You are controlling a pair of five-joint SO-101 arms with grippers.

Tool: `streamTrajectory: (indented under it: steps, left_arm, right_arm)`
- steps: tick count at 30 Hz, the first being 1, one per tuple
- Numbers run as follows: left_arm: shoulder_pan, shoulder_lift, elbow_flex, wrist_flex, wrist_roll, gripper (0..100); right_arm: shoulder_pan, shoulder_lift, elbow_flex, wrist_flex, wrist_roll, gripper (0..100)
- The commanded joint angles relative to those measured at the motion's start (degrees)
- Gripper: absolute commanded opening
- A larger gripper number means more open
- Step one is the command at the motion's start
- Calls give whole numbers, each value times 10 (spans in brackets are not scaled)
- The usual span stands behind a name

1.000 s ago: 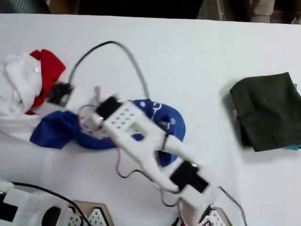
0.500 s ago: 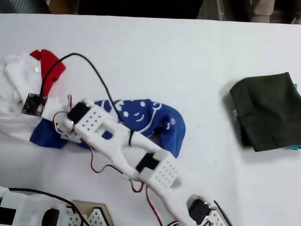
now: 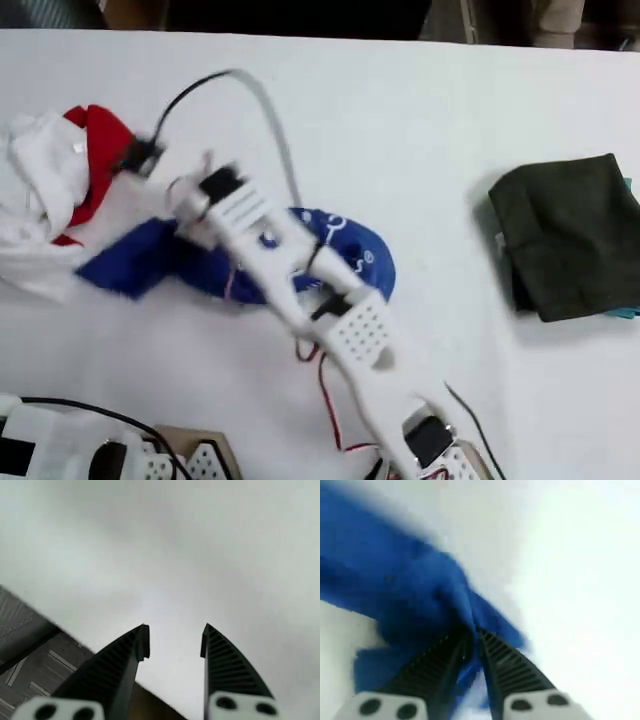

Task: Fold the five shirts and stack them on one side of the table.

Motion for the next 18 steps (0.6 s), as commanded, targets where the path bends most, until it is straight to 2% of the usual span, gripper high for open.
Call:
streamTrajectory:
  steps: [1, 10, 15, 18]
  left_arm:
    - [53, -26, 29, -6, -3, 195]
    - [212, -26, 63, -8, 85, 195]
    - [302, -26, 63, -8, 125, 195]
    - [342, -26, 63, -8, 145, 195]
  right_arm:
    - [75, -50, -77, 71, 2, 21]
    - [262, -81, -164, 198, 5, 21]
    - [297, -80, -145, 202, 6, 26]
    - [287, -87, -149, 203, 6, 108]
